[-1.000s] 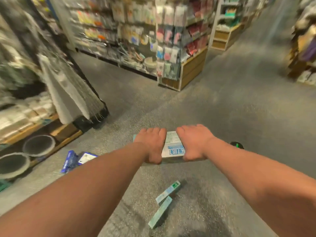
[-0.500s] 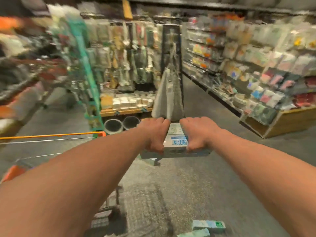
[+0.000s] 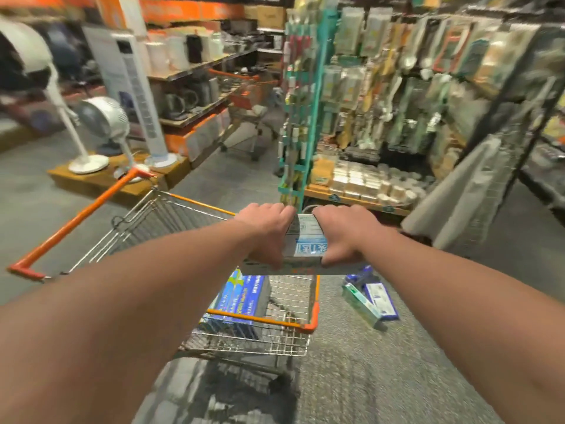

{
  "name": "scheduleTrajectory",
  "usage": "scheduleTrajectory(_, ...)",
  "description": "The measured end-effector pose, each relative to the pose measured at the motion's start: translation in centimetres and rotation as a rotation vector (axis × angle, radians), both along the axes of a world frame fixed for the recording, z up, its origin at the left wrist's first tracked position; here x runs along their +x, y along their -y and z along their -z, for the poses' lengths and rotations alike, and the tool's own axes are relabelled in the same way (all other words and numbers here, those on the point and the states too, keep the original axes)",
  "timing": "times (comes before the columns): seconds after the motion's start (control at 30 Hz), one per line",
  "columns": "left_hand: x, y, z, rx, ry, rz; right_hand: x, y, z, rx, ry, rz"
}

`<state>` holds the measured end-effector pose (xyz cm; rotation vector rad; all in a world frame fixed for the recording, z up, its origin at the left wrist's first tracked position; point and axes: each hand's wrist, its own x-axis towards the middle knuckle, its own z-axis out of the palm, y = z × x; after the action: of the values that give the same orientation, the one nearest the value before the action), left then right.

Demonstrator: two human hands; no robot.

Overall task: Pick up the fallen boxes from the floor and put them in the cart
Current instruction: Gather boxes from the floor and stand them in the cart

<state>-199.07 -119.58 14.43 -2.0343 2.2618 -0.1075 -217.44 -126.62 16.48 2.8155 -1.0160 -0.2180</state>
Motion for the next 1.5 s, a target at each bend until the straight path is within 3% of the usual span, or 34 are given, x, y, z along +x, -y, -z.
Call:
scheduleTrajectory(0.3, 7.3, 4.3, 9.5, 0.058, -0.219, -0.345, 11.8, 9.8, 6.7, 0.114, -0.163, -0.293)
scheduleTrajectory(0.57, 3.9, 9.7, 19.1, 0.173, -0.448, -0.775, 16.2, 19.6, 16.6, 0.26, -0.369, -0.652)
scheduleTrajectory(0.77, 0.4, 11.8, 24.7, 0.277, -0.531, -1.079, 18.0, 22.8, 24.1, 0.257, -0.484, -0.922)
scheduleTrajectory(1.03, -1.9, 13.4, 35.4, 0.445, -0.578, -1.249, 18.3, 24.0, 36.5, 0.285, -0.602, -1.046)
scheduleTrajectory(1.3, -1.7, 14.2, 44.8, 0.488, -0.544, -1.411, 19.7, 23.4, 46.1, 0.246, -0.551, -1.157)
scheduleTrajectory(1.5, -2.9, 13.9, 47.5, 0.427, -0.461, -1.447, 18.1, 23.6, 49.6, 0.297, -0.363, -1.143)
